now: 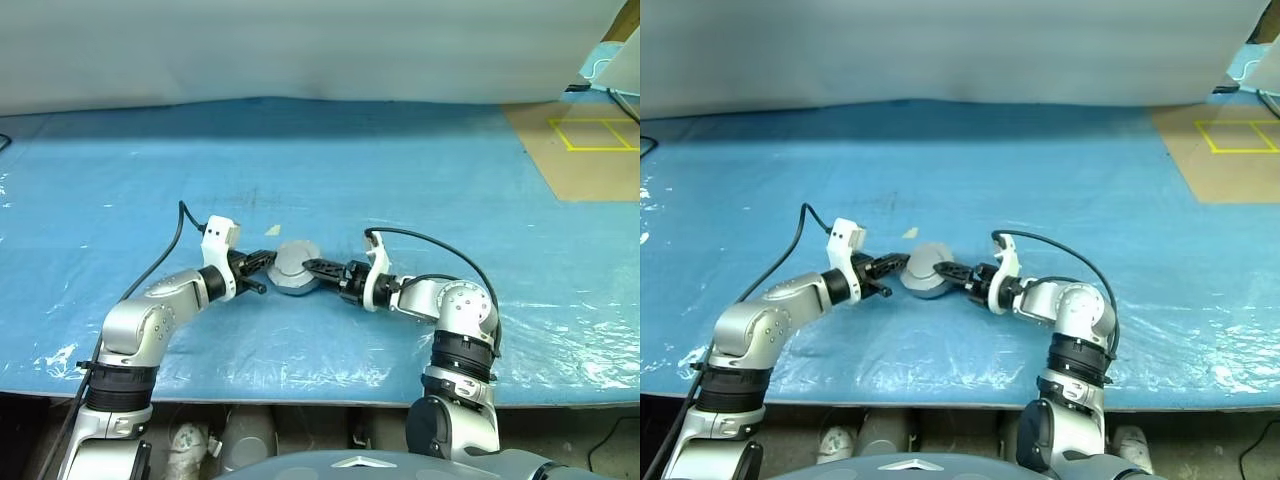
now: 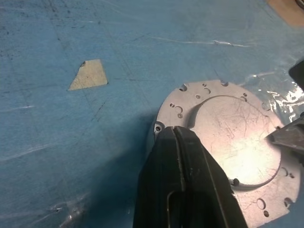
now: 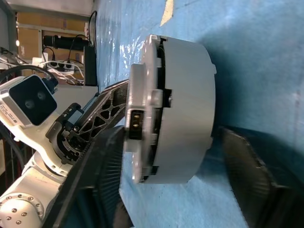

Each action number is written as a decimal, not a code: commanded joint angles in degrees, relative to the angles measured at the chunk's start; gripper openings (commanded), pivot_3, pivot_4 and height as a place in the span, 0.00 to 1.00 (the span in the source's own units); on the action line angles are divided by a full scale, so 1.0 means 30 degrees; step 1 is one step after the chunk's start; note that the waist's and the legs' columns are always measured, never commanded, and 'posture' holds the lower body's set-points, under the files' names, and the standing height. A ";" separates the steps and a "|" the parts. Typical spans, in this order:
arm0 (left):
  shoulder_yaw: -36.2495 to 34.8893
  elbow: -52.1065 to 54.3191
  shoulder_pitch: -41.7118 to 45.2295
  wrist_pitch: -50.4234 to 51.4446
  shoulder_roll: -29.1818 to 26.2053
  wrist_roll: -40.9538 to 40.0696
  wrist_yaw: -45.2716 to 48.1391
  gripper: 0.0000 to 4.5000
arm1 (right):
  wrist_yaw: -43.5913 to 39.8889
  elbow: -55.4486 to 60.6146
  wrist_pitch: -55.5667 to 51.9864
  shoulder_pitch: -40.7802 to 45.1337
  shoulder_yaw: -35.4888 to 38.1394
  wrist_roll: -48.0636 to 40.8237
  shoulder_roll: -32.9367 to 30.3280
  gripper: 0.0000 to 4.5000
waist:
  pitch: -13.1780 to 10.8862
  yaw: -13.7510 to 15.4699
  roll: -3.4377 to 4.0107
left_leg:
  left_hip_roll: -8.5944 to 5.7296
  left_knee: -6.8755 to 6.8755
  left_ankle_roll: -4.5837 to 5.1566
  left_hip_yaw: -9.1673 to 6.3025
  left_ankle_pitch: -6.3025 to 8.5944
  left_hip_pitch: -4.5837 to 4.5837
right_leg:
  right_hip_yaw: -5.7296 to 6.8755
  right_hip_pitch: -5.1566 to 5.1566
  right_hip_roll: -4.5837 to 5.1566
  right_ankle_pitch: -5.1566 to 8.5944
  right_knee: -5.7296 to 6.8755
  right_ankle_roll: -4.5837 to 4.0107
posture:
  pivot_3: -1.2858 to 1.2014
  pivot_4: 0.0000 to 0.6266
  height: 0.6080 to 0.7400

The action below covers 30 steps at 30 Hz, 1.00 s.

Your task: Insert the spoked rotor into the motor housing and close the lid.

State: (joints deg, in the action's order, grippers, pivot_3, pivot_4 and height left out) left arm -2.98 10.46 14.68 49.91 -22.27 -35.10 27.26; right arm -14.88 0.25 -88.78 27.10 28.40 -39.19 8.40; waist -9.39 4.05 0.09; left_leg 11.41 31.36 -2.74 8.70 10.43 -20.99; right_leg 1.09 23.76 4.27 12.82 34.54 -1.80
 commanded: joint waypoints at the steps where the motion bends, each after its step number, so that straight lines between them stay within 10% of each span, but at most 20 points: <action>1: 0.0352 -0.0081 -0.0482 0.0453 0.0005 0.0273 -0.0095 0.00 | 0.0408 0.0020 -0.0633 0.0453 0.1338 -0.0831 0.1017 0.45 | 0.0007 -0.0005 0.0025 | 0.0000 0.0000 -0.0002 0.0000 -0.0001 0.0004 | 0.0000 -0.0002 0.0002 0.0002 0.0002 0.0000 | 0.52 0.24 1.00; 5: 0.0343 -0.0148 -0.0493 0.0418 0.0036 0.0357 -0.0015 0.00 | 0.0715 0.0010 -0.0944 0.0200 0.1532 -0.1177 0.0912 0.25 | 0.0012 0.0065 0.0034 | -0.0009 -0.0003 -0.0008 -0.0015 -0.0005 0.0010 | 0.0007 -0.0012 0.0010 0.0007 0.0005 0.0008 | 0.52 0.24 1.00; 16: -0.0801 -0.0628 0.0271 0.0737 0.0560 -0.0187 -0.0539 0.00 | 0.1074 0.0413 -0.1239 -0.0475 0.1090 -0.1689 0.1196 0.25 | 0.0013 0.0103 0.0034 | -0.0014 -0.0003 -0.0010 -0.0019 -0.0006 0.0009 | 0.0009 -0.0017 0.0013 -0.0024 0.0007 0.0067 | 0.52 0.24 1.00; 30: -1.0207 -0.2017 -0.0264 0.2437 0.5337 -0.9372 -0.4931 0.99 | 0.3144 -0.0835 0.0898 0.2123 0.4424 -0.3996 0.1291 0.25 | 0.0002 0.0057 0.0019 | -0.0013 0.0024 -0.0012 -0.0033 -0.0007 -0.0053 | 0.0027 0.0016 0.0010 0.0003 0.0012 0.0014 | 0.52 0.24 1.00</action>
State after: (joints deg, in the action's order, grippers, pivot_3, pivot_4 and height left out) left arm -30.67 4.22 14.31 56.94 -7.15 -57.76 14.11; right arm -6.17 -2.30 -87.86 29.59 40.06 -48.06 8.20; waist -9.38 4.22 0.15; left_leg 11.37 31.43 -2.77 8.61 10.41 -21.15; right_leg 1.16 23.81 4.30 12.83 34.57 -1.76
